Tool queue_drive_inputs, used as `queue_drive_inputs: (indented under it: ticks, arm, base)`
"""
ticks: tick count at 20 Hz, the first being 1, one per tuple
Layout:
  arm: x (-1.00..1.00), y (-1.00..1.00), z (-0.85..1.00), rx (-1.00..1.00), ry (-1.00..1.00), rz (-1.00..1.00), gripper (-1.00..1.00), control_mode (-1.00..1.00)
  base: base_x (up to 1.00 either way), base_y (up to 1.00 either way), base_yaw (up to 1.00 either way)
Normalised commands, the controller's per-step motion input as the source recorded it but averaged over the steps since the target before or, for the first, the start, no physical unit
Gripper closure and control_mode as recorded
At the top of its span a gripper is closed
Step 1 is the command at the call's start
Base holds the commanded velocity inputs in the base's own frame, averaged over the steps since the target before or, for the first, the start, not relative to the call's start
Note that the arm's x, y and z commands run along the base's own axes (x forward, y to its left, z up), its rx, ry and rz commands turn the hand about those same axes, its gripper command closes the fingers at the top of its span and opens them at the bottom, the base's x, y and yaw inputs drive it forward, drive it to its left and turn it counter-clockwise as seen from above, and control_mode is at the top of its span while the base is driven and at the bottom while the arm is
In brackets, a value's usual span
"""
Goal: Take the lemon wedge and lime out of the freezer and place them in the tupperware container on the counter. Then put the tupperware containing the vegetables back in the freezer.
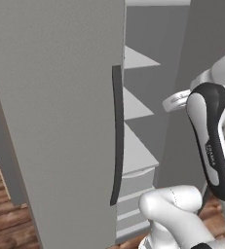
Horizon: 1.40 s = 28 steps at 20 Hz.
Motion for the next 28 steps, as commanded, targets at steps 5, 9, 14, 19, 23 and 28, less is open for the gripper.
queue_drive_inputs:
  ticks: [5,9,14,19,23,28]
  arm:
    - [0.33,-0.05,0.02,0.0,-0.02,0.0,-1.0,-1.0]
    - [0.3,0.0,0.15,0.01,-0.05,0.0,-1.0,-1.0]
    - [0.45,0.0,0.26,0.03,-0.04,0.01,-1.0,-1.0]
    - [0.61,0.0,0.27,0.04,0.0,0.03,-1.0,-1.0]
    - [0.5,0.0,0.24,0.03,0.0,0.03,-1.0,-1.0]
    - [0.44,0.0,0.12,0.03,-0.01,0.04,-1.0,-1.0]
  base:
    - [0.0,0.0,0.0]
    - [0.0,0.0,0.0]
    - [0.0,0.0,0.0]
    - [0.0,0.0,0.0]
    - [0.0,0.0,0.0]
    - [0.0,0.0,0.0]
